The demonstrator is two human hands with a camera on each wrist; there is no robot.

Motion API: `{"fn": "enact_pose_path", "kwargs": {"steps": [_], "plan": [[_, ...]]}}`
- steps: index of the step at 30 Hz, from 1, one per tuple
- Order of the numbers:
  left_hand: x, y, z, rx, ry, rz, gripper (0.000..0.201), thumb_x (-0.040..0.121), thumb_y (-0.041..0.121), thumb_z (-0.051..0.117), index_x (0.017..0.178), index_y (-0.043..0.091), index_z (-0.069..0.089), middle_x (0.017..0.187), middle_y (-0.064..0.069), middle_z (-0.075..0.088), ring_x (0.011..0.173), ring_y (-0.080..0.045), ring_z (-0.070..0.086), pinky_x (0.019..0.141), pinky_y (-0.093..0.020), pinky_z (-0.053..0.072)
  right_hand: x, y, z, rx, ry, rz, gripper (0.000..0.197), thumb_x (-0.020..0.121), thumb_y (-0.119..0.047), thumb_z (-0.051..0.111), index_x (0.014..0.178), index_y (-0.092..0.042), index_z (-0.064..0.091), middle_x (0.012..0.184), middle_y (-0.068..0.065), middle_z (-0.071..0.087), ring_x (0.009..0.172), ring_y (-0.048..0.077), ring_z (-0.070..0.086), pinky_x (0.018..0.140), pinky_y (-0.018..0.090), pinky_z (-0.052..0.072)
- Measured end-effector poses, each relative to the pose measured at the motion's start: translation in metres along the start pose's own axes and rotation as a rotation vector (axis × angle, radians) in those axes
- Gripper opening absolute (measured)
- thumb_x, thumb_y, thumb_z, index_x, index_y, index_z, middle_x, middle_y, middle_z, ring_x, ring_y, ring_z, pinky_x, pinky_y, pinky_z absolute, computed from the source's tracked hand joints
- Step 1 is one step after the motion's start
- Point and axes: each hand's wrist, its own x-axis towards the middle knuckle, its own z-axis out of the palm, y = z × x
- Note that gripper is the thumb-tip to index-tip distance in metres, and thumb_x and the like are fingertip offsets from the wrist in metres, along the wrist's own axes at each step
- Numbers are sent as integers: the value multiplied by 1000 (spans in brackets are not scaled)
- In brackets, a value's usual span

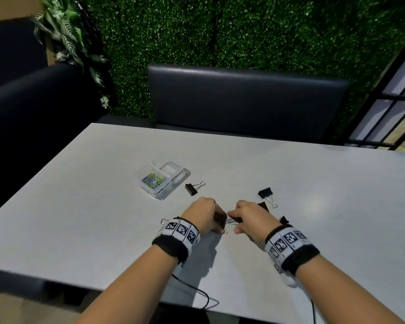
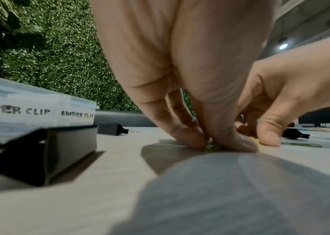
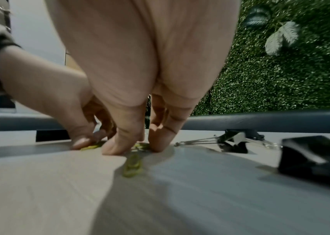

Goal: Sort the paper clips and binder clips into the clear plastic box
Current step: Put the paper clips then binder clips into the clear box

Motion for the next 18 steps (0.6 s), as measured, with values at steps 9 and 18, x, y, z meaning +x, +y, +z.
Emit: {"fn": "enact_pose_path", "kwargs": {"steps": [9, 18], "plan": [[3, 2, 10, -15, 71, -71, 18, 87, 19, 65, 98, 23, 78, 97, -12, 71, 92, -34, 67, 80, -38, 56, 8, -3, 12, -26, 58, 48, 3, 92, -11, 65, 92, -11, 68, 97, 3, 60, 76, 15, 53, 69, 28, 42], [-4, -9, -1, -346, 203, -102, 4, 83, 15, 75, 84, 19, 77, 67, 11, 69, 63, 9, 59, 70, -17, 49, 0, 5, -4, 378, 175, 201, 19, 91, -13, 68, 73, -21, 66, 77, -6, 70, 74, 12, 69, 69, 29, 57]]}}
